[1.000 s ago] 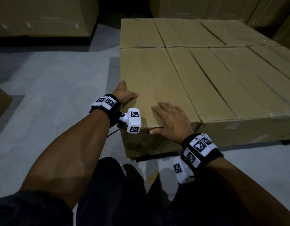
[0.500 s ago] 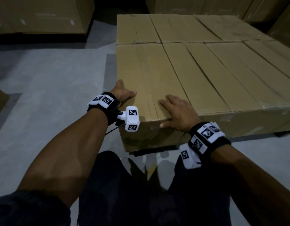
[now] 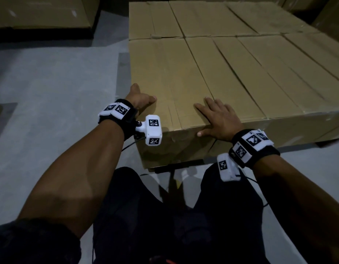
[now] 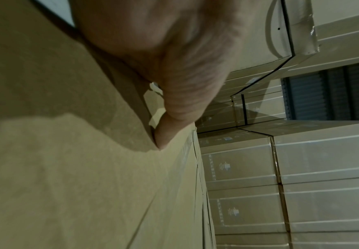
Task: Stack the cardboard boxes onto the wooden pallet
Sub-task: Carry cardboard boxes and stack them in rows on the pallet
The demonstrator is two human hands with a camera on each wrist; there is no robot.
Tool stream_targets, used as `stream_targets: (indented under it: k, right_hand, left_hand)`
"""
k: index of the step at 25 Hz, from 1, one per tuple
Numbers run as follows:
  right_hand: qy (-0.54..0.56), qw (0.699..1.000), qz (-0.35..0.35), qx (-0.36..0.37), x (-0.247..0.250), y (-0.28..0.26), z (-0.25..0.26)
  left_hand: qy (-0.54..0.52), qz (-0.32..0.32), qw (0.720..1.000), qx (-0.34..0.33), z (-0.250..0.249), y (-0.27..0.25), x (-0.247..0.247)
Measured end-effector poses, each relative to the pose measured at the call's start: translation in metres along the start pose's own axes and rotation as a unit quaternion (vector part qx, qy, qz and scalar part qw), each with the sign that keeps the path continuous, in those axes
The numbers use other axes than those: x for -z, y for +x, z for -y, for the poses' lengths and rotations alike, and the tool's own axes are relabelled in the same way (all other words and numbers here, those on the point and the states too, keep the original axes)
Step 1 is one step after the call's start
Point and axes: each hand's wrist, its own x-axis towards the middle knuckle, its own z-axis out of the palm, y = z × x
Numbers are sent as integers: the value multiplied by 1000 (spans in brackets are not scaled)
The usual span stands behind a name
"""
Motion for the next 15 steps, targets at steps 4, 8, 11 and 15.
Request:
stream_targets:
  k: [4,8,11,15]
  right_hand:
    - [-20,1000,10,-3,-4,1,-1]
    - [-28,999,38,-14,-2,2,2]
    - [4,994,110,-27,20,1,8]
    - [50,984,168,-34,89,-26,21]
  left_hand:
    - [19,-12,1000,8,10,11,-1]
    - [78,6,997,22,11,9,1]
    - [228,35,972,34,-3,-26,3]
    - [375,74,924,11,-49,-104,20]
